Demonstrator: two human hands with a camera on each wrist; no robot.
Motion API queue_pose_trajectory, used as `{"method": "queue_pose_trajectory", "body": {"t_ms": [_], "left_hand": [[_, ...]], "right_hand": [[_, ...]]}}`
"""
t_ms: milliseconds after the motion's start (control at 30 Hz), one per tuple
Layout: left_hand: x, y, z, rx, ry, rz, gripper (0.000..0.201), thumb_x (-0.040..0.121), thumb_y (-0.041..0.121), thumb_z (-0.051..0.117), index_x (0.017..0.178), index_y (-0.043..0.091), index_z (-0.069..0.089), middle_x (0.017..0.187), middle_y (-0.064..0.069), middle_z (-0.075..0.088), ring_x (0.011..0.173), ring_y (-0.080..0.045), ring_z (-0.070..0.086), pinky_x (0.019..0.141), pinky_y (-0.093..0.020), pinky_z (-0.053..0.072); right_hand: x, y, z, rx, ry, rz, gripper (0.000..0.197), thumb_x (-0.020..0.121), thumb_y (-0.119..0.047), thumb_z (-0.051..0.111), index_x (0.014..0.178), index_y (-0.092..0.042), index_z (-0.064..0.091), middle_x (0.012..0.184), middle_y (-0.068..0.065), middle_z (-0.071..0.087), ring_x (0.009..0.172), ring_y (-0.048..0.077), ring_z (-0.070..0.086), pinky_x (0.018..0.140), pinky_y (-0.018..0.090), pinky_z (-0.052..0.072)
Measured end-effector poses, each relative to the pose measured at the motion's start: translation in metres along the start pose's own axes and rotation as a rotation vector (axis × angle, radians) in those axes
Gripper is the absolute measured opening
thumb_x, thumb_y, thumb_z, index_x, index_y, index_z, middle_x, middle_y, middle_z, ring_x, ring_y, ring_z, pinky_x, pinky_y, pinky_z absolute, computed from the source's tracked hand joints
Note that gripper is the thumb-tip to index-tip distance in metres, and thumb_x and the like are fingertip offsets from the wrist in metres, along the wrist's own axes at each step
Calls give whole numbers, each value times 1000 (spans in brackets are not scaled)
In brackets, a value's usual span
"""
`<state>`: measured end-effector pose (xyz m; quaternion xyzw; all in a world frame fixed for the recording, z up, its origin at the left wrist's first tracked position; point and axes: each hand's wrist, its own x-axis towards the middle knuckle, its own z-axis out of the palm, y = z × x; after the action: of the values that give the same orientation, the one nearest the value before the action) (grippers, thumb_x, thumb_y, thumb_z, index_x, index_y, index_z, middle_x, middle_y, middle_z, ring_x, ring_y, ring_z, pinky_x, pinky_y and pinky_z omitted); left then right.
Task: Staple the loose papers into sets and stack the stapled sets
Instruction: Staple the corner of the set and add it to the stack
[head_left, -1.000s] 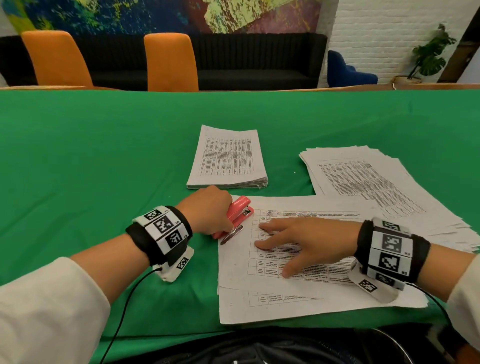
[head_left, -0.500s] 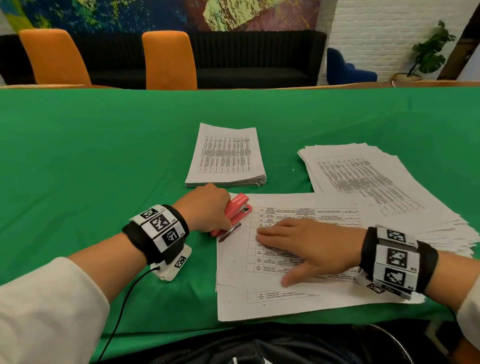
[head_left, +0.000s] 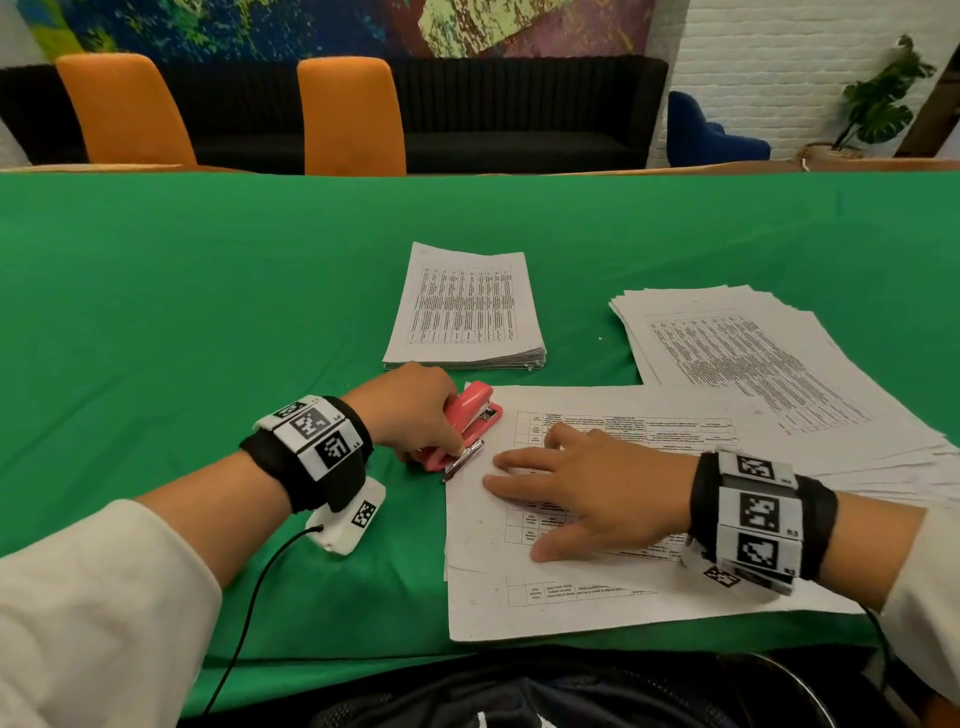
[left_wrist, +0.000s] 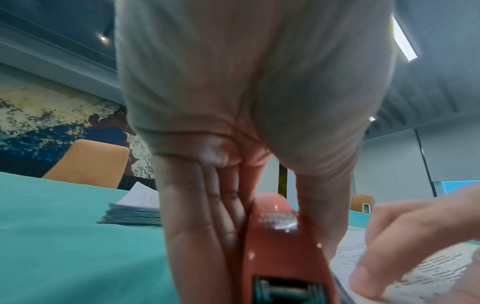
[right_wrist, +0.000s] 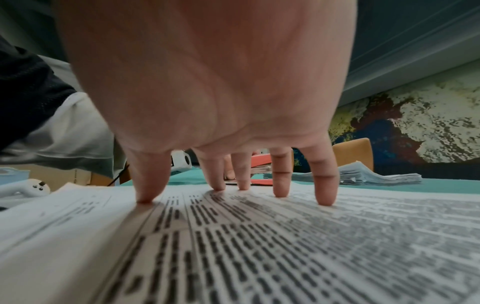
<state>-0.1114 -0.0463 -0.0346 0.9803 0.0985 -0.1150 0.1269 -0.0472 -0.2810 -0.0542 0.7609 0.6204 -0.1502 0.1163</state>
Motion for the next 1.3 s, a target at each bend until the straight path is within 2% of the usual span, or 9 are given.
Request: {"method": "queue_pose_trajectory", "body": {"t_ms": [200, 333, 400, 567, 633, 733, 933, 1133, 1300], "left_hand": [[1, 4, 5, 153, 45, 6, 30, 81, 41, 78, 90, 17, 63, 77, -1, 68, 58, -16, 67, 52, -29, 55], [2, -1, 5, 189, 34, 16, 29, 81, 43, 74, 84, 19, 59, 75, 0, 65, 63, -20, 67, 48, -27, 44], [2, -2, 4, 237, 45, 35, 27, 83, 44, 71, 87, 20, 59, 76, 1, 64, 67, -20, 64, 51, -28, 41], [4, 8, 1, 214, 112, 173, 23, 87, 42, 70, 93, 24, 56, 79, 8, 59, 69, -9, 54, 54, -27, 35], [6, 19, 3, 237, 134, 266, 22, 90, 42, 69, 94, 29, 52, 77, 11, 54, 68, -7, 50, 54, -26, 32], [11, 36, 8, 306, 162, 360, 21, 90, 40, 68, 97, 29, 51, 74, 12, 49, 66, -8, 47, 53, -26, 29], [19, 52, 11, 409, 155, 432, 26, 93, 43, 64, 108, 23, 59, 73, 10, 44, 67, -12, 43, 54, -28, 28], [15, 53, 2, 494, 36, 580, 24, 90, 39, 67, 110, 27, 59, 80, 8, 54, 69, -13, 44, 63, -31, 39], [20, 48, 1, 446, 24, 435, 23, 90, 41, 68, 104, 25, 59, 75, 9, 52, 66, -9, 47, 56, -27, 34]], "right_hand": [[12, -3, -5, 11, -3, 13, 85, 93, -78, 46, 163, -42, 14, 165, -8, 20, 131, 27, 35, 106, 46, 43], [7, 8, -9, 179, -16, 2, 76, 93, -70, 57, 160, -45, 29, 167, -9, 23, 143, 21, 29, 118, 45, 34], [2, 20, -6, 315, 24, 97, 80, 88, -64, 70, 156, -43, 34, 170, -7, 17, 152, 20, 19, 125, 47, 24], [-1, 48, 4, 385, -43, 449, 142, 63, -81, 78, 166, -24, -1, 174, -1, -10, 161, 21, -5, 129, 56, 0], [1, 55, 9, 423, -71, 453, 149, 61, -82, 77, 165, -21, -11, 174, -2, -15, 160, 20, -9, 129, 56, -5], [3, 60, 15, 526, -10, 445, 155, 55, -82, 83, 164, -26, -12, 175, -5, -4, 160, 19, 1, 128, 56, -5], [-19, 60, 13, 727, 13, 455, 139, 75, -43, 90, 162, -32, -18, 173, -9, 6, 159, 24, -2, 126, 44, -7], [-13, 75, 27, 725, 3, 374, 148, 58, -69, 91, 161, -44, -13, 173, -17, -7, 160, 26, -8, 126, 51, -16], [-17, 69, 20, 700, 8, 362, 134, 72, -53, 88, 164, -34, -7, 173, -14, -11, 159, 17, -9, 121, 37, -16]]}}
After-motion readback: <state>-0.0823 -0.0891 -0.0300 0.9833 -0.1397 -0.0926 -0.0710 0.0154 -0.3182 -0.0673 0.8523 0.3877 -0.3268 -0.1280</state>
